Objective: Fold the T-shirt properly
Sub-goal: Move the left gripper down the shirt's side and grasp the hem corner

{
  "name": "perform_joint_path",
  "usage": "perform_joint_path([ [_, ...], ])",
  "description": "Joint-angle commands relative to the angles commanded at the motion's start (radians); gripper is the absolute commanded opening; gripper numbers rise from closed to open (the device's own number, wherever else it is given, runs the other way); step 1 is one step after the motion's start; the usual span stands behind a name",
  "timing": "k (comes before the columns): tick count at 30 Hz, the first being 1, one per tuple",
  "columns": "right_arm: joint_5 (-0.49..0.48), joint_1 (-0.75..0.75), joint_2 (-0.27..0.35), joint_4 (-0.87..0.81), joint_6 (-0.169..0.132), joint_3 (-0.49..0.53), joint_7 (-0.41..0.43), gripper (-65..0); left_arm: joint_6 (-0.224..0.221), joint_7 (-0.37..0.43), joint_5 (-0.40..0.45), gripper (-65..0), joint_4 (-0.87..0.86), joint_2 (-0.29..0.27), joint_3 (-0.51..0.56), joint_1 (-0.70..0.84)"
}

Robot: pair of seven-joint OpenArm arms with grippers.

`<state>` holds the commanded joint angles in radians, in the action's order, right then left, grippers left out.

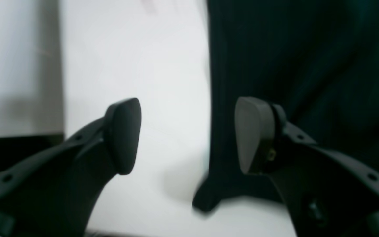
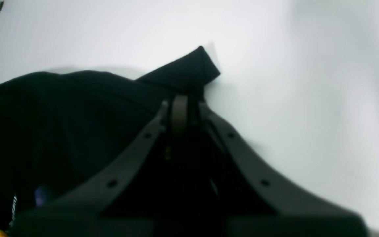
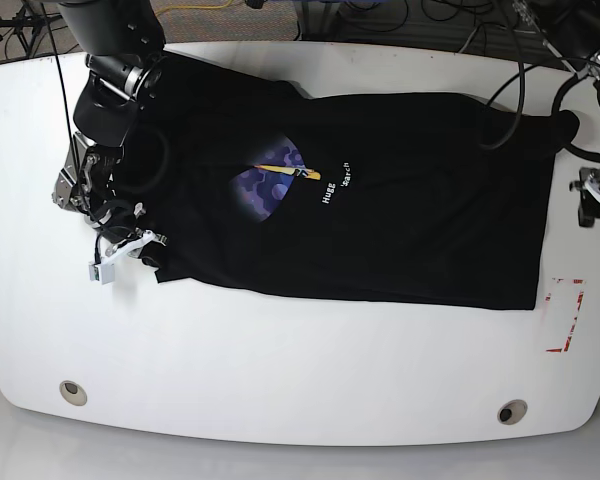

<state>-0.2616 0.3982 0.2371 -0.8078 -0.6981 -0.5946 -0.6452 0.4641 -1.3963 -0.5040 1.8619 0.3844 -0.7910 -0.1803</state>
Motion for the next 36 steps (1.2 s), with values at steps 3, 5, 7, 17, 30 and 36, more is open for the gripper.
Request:
perform_joint_path([
  [3,0.0,0.0,0.006,0.0,0.0,0.0,0.0,-65.0,-0.077,0.038,-0.003,-21.0,-0.12,0.002,0.023,-0.063],
  [5,0.0,0.0,0.006,0.0,0.0,0.0,0.0,-65.0,-0.103,0.061,-0.003,-18.1,-0.192,0.003,0.041,-0.095],
  [7,0.0,0.0,0.006,0.0,0.0,0.0,0.0,-65.0,-0.132,0.099,-0.003,-15.4,-0.281,0.006,0.057,-0.13],
  [17,0.0,0.0,0.008,0.0,0.0,0.0,0.0,-65.0,-0.17,0.367,0.0,-14.9,-0.621,0.008,0.172,-0.195],
  [30,-0.003,0.0,0.011,0.0,0.0,0.0,0.0,-65.0,-0.17,0.636,0.158,-14.9,-1.011,0.008,0.327,-0.311],
  [36,-0.006,0.0,0.012,0.0,0.0,0.0,0.0,-65.0,-0.169,0.727,0.16,-14.9,-1.18,0.009,0.328,-0.37],
])
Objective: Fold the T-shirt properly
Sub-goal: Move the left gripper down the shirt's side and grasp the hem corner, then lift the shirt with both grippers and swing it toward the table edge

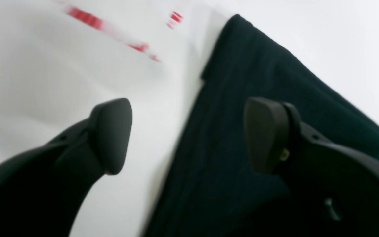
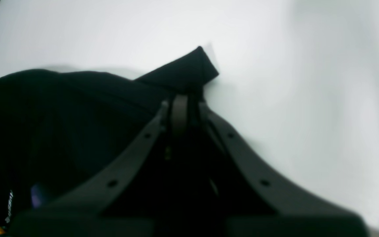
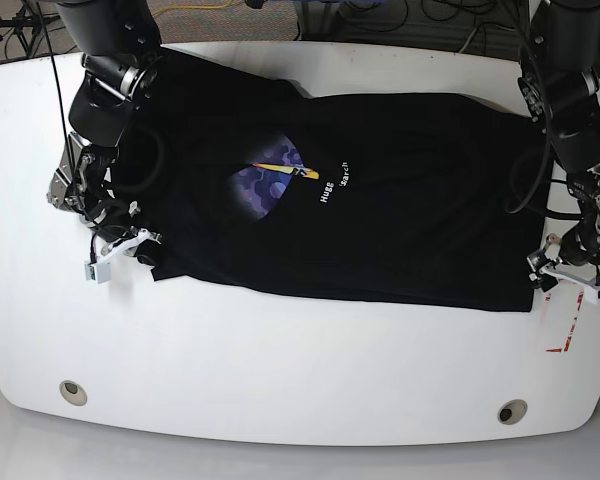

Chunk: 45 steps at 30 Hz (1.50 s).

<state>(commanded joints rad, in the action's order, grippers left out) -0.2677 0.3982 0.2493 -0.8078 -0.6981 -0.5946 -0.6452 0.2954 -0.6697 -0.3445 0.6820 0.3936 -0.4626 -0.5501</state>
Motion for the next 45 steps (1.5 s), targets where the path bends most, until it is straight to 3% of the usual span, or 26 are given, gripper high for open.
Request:
perform_joint_path([
  [6,0.0,-0.002,0.0,0.0,0.0,0.0,-0.002,-65.0,0.002,-0.002,0.0,-14.9,-0.049,-0.005,0.014,-0.028],
  [12,0.0,-0.002,-0.002,0.0,0.0,-0.002,-0.002,-65.0,0.003,-0.002,-0.006,-14.9,-0.044,-0.051,0.138,-0.029],
  [23,0.0,-0.002,-0.002,0.0,0.0,-0.002,-0.002,-65.0,0.003,-0.005,-0.006,-15.8,-0.044,-0.101,0.147,-0.029],
  [28,0.003,-0.002,0.0,0.0,0.0,-0.002,-0.002,-65.0,0.003,-0.005,-0.006,-31.0,-0.044,-0.103,0.147,-0.029],
  [31,0.003,-0.002,0.0,0.0,0.0,-0.002,-0.002,-65.0,0.003,-0.005,-0.006,-47.5,-0.044,-0.103,0.147,-0.029],
  [34,0.005,-0.002,0.0,-0.002,0.0,-0.002,-0.002,-65.0,0.003,-0.005,-0.006,-58.6,-0.043,-0.103,0.147,-0.029],
  [38,0.0,-0.009,0.0,-0.055,0.0,-0.002,-0.046,-65.0,0.005,-0.006,-0.006,-62.2,0.003,-0.101,0.147,-0.026],
  [42,-0.002,-0.049,-0.008,-0.229,0.0,-0.002,-0.149,-65.0,0.005,-0.066,-0.006,-62.6,0.106,-0.098,0.144,-0.021],
  [45,0.0,-0.069,-0.018,-0.361,0.0,-0.002,-0.219,-65.0,0.057,-0.157,-0.034,-62.8,0.172,-0.098,0.144,-0.023],
])
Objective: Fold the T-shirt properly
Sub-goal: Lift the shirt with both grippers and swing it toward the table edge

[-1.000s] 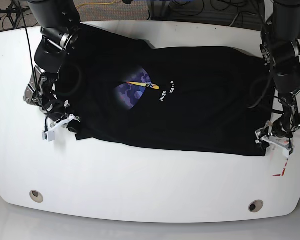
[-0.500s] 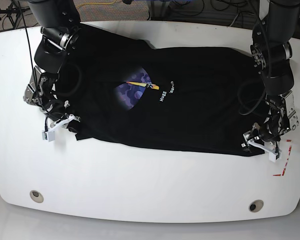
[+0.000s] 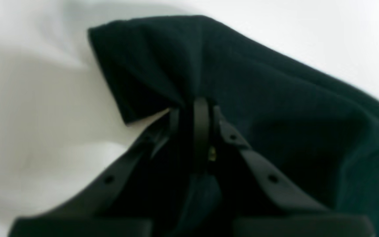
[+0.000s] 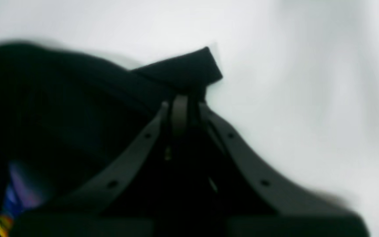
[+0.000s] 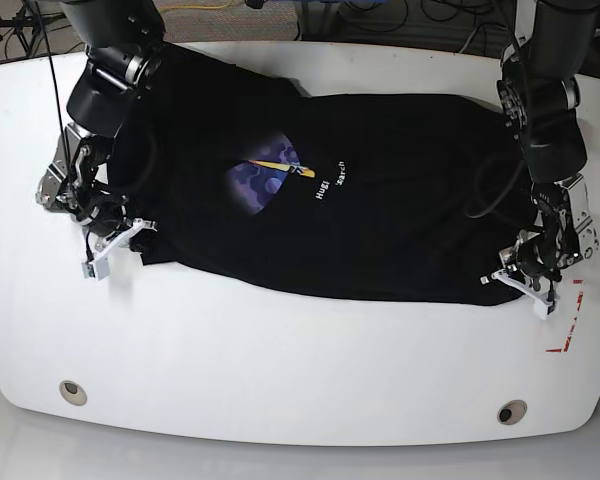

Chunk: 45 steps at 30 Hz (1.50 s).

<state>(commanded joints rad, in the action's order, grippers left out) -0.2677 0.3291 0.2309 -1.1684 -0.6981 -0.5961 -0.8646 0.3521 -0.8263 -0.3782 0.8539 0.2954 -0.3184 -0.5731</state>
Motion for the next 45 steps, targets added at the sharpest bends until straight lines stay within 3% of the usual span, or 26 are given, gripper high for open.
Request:
perform_joint_path([
  [1,0.005,-0.008,-0.011,-0.054,0.0,0.0,-0.031,-65.0,0.034,-0.051,-0.021,-63.5,0.025,0.0,0.0,0.0],
  [4,0.005,-0.015,-0.012,-0.161,0.0,0.0,-0.089,-65.0,0.068,-0.121,-0.057,-65.0,0.072,0.002,0.0,-0.005],
  [8,0.006,-0.012,-0.008,-0.239,0.0,0.0,-0.135,-65.0,0.064,-0.161,-0.083,-65.0,0.157,0.005,0.0,-0.006],
  [13,-0.002,0.011,0.041,-0.313,0.0,0.002,-0.175,-65.0,0.064,-0.203,-0.1,-65.0,0.322,0.018,-0.002,-0.006],
  [25,-0.003,0.173,0.123,-0.368,0.0,0.017,-0.292,-65.0,0.061,-0.209,-0.092,-65.0,0.697,0.018,0.0,-0.051],
  [33,-0.003,0.37,0.199,-0.37,0.0,0.175,-0.31,-65.0,-0.018,-0.213,-0.04,-65.0,0.756,0.029,0.003,-0.189],
  [41,0.005,0.643,0.249,-0.362,0.0,0.334,-0.342,-65.0,-0.031,-0.236,-0.034,-65.0,0.801,0.035,0.0,-0.333],
  [45,0.005,0.789,0.279,-0.362,0.0,0.439,-0.344,-65.0,-0.031,-0.236,-0.017,-65.0,0.801,0.068,0.0,-0.423],
])
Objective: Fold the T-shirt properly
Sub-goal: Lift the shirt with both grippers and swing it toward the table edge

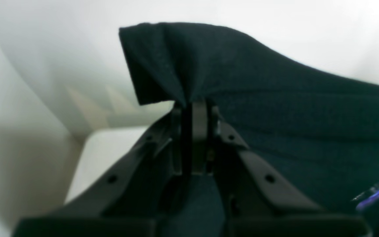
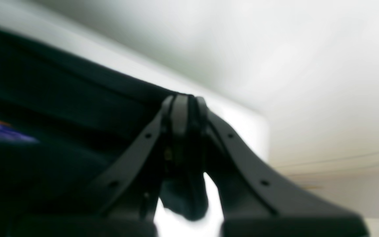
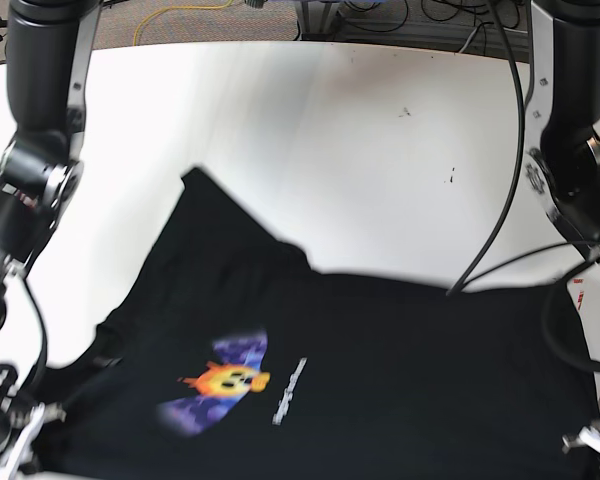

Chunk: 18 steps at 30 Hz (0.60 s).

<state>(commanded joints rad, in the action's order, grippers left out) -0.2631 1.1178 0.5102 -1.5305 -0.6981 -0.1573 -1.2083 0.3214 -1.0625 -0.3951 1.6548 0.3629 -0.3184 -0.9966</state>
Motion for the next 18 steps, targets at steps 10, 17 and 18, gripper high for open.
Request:
perform_joint_path([
  [10,-0.006,0.359,0.025,0.184,0.0,0.176,0.0,-65.0,0.002,0.0,0.026,-65.0,-0.153,0.008,0.0,-0.282],
  [17,-0.008,0.381,0.026,0.195,0.0,0.203,0.0,-65.0,0.002,0.0,0.025,-65.0,-0.172,0.003,0.0,-0.292],
  [18,-0.008,0.374,0.026,0.195,0.0,0.203,0.0,-65.0,0.002,0.0,0.023,-65.0,-0.17,0.003,0.0,-0.281],
])
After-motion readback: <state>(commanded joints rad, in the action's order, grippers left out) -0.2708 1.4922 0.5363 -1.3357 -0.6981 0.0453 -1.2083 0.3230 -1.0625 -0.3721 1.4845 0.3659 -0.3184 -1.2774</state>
